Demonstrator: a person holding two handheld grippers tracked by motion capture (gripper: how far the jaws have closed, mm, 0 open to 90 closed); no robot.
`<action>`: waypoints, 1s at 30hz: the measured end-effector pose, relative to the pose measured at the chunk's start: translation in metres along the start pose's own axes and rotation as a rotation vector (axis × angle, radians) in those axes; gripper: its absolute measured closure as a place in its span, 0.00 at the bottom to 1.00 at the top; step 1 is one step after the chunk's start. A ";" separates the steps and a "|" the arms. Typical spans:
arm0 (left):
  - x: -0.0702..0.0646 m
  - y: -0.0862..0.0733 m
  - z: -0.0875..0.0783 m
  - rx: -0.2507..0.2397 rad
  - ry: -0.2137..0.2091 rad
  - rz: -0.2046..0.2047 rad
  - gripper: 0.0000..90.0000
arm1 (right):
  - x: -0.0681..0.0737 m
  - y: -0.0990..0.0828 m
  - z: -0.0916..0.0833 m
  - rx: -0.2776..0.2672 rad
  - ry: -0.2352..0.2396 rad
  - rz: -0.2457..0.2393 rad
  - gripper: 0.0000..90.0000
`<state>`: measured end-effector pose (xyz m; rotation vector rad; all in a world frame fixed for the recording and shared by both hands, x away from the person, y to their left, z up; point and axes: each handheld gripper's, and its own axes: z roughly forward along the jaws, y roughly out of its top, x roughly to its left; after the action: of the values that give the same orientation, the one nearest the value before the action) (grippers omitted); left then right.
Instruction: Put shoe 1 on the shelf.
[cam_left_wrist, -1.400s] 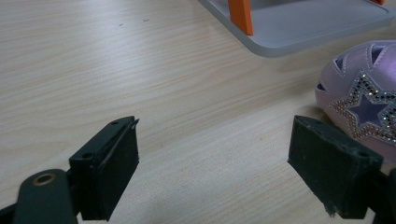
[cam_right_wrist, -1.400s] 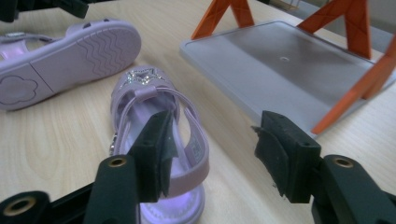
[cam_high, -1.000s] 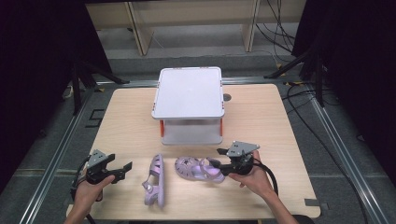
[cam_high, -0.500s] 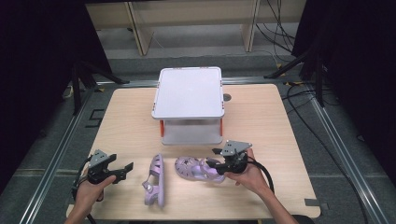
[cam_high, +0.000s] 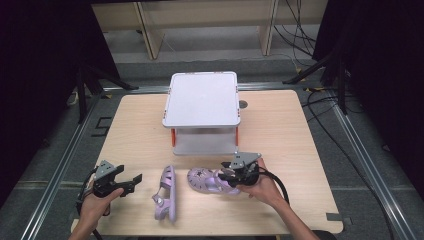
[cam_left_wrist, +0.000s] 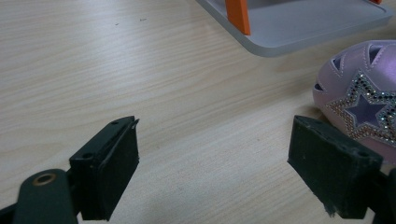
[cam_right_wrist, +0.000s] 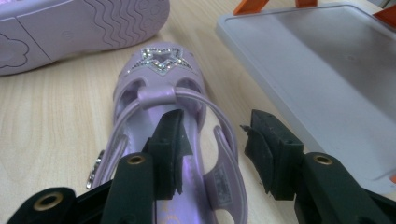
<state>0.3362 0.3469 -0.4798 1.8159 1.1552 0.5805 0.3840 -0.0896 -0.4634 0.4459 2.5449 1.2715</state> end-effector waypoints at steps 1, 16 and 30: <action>0.000 0.000 0.000 0.002 0.000 0.002 0.17 | -0.001 0.001 0.002 -0.004 0.011 0.000 0.64; -0.002 0.001 -0.001 -0.005 -0.011 0.013 0.17 | -0.002 0.004 0.003 0.011 0.037 -0.032 0.90; -0.002 0.001 -0.003 -0.013 -0.011 0.008 0.17 | 0.003 0.004 -0.002 0.022 0.000 0.061 0.93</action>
<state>0.3339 0.3464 -0.4774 1.8113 1.1342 0.5806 0.3815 -0.0877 -0.4598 0.5324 2.5658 1.2653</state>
